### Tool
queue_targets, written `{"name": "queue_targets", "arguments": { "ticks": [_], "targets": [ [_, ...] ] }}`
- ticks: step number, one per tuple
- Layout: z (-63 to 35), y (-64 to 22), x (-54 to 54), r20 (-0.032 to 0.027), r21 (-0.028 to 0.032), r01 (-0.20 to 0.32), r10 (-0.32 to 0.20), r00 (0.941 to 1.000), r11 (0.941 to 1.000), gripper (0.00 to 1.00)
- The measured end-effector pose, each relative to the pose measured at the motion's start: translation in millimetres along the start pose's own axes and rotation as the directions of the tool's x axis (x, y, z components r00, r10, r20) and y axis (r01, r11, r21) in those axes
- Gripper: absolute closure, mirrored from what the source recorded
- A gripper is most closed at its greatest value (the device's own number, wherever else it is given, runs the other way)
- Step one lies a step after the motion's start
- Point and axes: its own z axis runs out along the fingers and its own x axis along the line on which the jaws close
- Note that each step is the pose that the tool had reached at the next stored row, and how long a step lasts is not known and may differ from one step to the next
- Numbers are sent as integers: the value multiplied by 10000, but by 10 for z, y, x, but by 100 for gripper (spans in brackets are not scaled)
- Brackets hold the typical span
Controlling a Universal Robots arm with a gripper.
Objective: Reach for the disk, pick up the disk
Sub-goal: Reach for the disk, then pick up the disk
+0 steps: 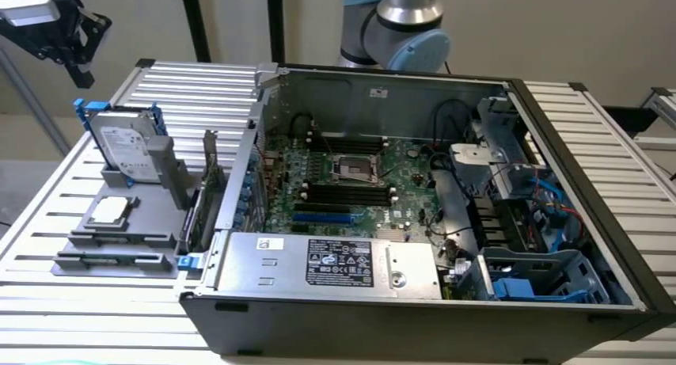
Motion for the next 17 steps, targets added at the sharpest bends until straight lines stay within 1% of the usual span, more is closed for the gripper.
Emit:
{"name": "queue_targets", "arguments": {
  "ticks": [2, 17],
  "targets": [
    [2, 45, 3, 1, -1, 0, 0, 10000, 10000, 89],
    [1, 46, 4, 0, 0, 0, 0, 10000, 10000, 89]
  ]
}}
